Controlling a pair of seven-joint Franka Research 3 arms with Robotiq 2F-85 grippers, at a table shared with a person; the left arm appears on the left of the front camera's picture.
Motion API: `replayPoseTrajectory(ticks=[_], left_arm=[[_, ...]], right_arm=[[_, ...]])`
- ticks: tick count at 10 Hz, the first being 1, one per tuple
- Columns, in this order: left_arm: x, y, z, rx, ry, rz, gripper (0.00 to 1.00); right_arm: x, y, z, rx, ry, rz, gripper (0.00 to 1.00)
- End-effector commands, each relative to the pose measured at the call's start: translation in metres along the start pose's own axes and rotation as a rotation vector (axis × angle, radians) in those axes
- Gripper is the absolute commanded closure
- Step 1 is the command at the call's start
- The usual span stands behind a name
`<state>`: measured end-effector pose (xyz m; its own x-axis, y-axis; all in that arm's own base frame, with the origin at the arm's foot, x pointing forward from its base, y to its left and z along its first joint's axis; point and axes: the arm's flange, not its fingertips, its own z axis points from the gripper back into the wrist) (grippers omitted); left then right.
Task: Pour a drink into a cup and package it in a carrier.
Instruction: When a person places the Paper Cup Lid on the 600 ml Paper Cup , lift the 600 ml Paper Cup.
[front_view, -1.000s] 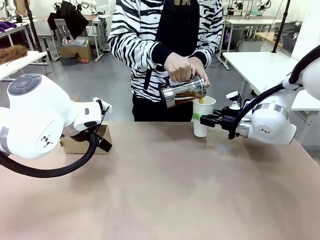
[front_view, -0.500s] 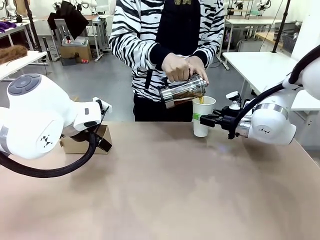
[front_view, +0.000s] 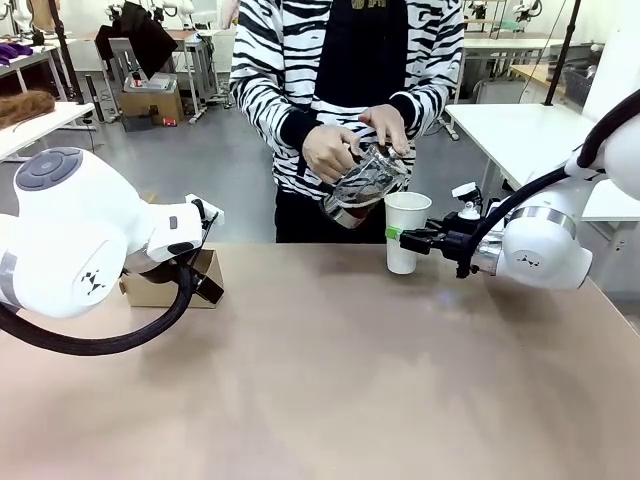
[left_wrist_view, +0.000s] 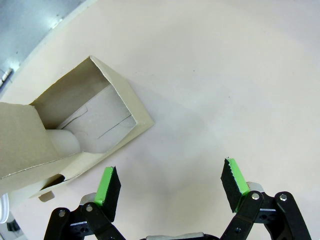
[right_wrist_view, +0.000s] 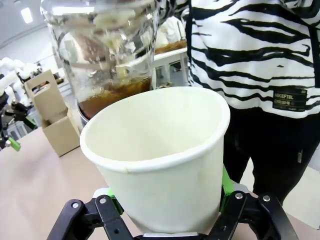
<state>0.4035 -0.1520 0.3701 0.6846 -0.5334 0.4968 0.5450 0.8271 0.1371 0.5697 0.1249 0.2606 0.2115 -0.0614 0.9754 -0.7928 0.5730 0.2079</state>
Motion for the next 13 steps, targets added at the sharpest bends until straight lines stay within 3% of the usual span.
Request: replayPoseTrajectory(ticks=[1,13], left_arm=[[-0.0001,0.0003,0.0005,-0.002,-0.002,0.001,0.00],[-0.0001,0.0003,0.0005,-0.002,-0.002,0.001,0.00]], right_arm=[[0.0036,0.0021,-0.0017,-0.004,-0.003,0.001,0.20],[0.0036,0.0021,-0.0017,-0.004,-0.003,0.001,0.20]])
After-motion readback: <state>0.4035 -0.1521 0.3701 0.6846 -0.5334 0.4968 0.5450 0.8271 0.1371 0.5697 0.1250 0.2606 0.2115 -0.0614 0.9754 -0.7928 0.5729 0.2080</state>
